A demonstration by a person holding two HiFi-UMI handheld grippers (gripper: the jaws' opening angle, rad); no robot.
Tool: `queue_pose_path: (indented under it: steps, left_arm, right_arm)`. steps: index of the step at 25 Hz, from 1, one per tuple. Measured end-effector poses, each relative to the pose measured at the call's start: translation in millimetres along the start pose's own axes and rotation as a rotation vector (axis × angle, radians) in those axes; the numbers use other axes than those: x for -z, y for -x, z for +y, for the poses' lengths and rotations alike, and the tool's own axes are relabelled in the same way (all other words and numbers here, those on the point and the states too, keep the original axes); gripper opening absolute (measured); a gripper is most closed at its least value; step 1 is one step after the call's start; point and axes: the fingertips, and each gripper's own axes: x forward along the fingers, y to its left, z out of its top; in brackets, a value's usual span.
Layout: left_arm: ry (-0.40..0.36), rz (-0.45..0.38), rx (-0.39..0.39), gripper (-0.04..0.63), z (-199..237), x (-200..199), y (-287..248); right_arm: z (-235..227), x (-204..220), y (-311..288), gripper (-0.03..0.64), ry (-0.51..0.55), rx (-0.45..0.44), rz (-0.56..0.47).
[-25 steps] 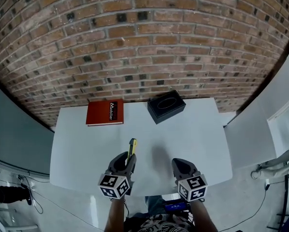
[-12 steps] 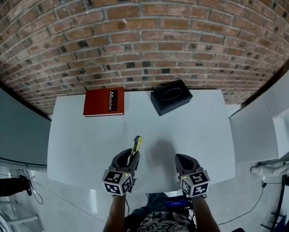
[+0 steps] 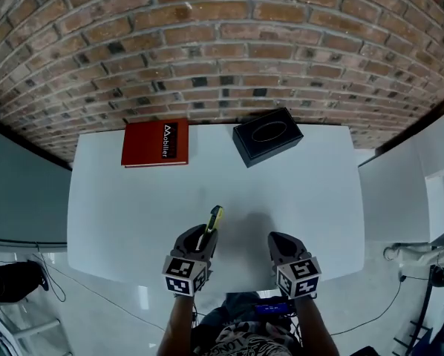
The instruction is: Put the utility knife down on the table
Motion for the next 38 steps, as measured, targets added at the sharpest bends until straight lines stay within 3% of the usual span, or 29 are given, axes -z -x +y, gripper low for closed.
queue_pose_path:
  steps: [9,29,38]
  left_arm:
    - [-0.029,0.082,0.014,0.121,0,24,-22]
    - [-0.239,0.308,0.032,0.121,0,78,-69]
    - [-0.312,0.35,0.032,0.121,4,82,-80]
  right_arm:
    - [-13,15,-8,0.0,0.017,0.038,0.038]
    - [-31,35,-34,0.0,0.007,0.052,0.124]
    - [-33,26,-46,0.0,0.01,0.051,0.13]
